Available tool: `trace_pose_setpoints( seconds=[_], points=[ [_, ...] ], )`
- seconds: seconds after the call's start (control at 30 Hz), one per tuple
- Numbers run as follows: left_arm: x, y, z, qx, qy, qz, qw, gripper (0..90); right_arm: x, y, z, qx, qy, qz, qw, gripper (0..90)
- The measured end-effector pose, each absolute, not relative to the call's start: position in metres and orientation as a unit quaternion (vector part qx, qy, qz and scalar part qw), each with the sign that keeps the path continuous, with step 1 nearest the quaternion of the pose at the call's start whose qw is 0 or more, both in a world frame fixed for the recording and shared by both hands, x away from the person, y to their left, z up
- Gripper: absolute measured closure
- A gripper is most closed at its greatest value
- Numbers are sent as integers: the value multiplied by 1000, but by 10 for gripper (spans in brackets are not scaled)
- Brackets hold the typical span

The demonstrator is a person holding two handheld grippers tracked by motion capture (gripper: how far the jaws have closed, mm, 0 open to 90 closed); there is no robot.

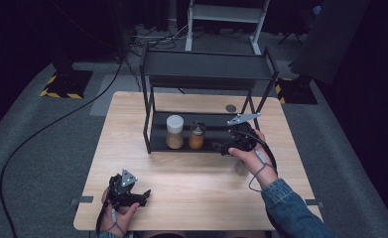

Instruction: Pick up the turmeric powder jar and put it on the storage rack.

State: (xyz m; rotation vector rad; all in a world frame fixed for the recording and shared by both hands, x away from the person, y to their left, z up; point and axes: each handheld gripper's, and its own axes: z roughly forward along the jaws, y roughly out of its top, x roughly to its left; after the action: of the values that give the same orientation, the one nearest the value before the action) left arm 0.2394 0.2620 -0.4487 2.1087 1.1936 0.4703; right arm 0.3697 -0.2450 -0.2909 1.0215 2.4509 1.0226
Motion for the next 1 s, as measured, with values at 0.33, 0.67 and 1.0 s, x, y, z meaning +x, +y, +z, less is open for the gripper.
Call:
trace_pose_setpoints(
  seconds=[0.33, 0.67, 1.0],
  points=[
    [240, 262, -449, 807, 456, 180, 330, 37, 353, -272, -290, 363, 845, 359, 159, 83],
    [240, 262, -449, 807, 456, 180, 330, 37, 342, -296, -295, 378, 839, 356, 166, 82],
    [240, 262, -449, 807, 456, 180, 330, 37, 331, -311, -304, 375, 838, 356, 175, 81]
  ],
)
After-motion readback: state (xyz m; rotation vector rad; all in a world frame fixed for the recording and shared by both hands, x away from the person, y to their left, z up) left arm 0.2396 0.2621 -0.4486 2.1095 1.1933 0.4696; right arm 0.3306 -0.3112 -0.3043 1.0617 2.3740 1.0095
